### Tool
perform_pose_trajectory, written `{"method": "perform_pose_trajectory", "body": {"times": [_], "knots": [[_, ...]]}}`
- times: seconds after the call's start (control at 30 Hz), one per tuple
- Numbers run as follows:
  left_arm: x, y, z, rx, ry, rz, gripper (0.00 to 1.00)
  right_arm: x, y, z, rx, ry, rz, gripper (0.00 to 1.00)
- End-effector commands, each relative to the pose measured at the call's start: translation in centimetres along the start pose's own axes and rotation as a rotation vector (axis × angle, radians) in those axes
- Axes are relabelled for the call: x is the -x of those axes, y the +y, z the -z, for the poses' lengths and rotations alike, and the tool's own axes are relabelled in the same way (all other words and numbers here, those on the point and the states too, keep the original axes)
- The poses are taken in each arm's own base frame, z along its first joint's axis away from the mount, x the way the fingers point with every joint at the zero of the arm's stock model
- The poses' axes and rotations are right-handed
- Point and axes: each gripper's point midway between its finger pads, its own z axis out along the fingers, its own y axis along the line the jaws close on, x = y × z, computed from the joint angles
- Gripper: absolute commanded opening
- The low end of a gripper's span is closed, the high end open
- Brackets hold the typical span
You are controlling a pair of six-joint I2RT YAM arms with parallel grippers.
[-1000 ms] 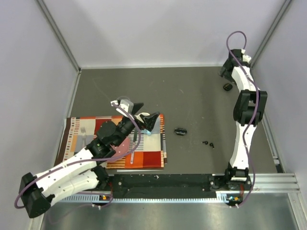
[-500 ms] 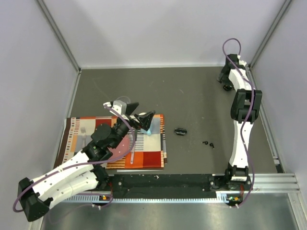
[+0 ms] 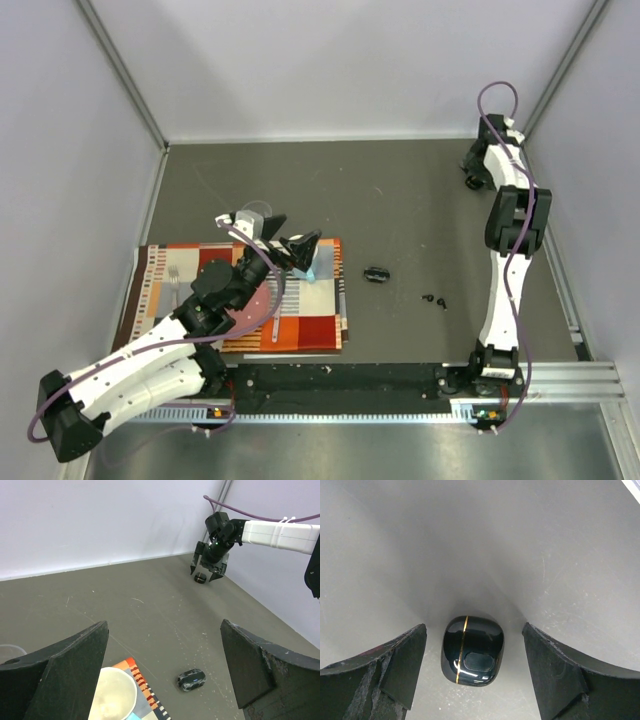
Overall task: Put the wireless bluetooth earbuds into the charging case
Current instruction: Pick up the charging case at the center of the board.
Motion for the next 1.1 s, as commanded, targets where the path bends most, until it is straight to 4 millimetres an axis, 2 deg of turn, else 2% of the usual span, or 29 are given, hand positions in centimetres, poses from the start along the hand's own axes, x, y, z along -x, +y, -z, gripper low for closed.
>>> {"method": "perform_pose_trajectory", "body": {"times": [0.0,0.47,0.67,0.77,0.83,1.07], "knots": [[0.7,0.5,0.0,0.016,-0.044,-0.009,0.99,0.8,0.3,0.3,0.032,0.009,-0.055,0.77],[-0.3,0.3,-0.8,0.024,0.004,0.008,0.99,-1.4,0.8,0.0,0.071,0.087,-0.068,0.62],[-0.1,0.5,-0.3,0.031,-0.01,0.018,0.99,-1.5,1.3,0.8,0.105,0.102,-0.065,0.63],[-0.1,0.6,-0.2,0.036,-0.014,0.022,0.99,-1.9,1.5,0.9,0.121,0.119,-0.057,0.69],[0.0,0.7,-0.1,0.041,-0.018,0.024,0.99,-1.8,1.4,0.9,0.118,0.117,-0.057,0.69],[0.0,0.8,0.0,0.045,-0.014,0.023,0.99,-2.3,1.2,0.9,0.113,0.132,-0.045,0.61]]}}
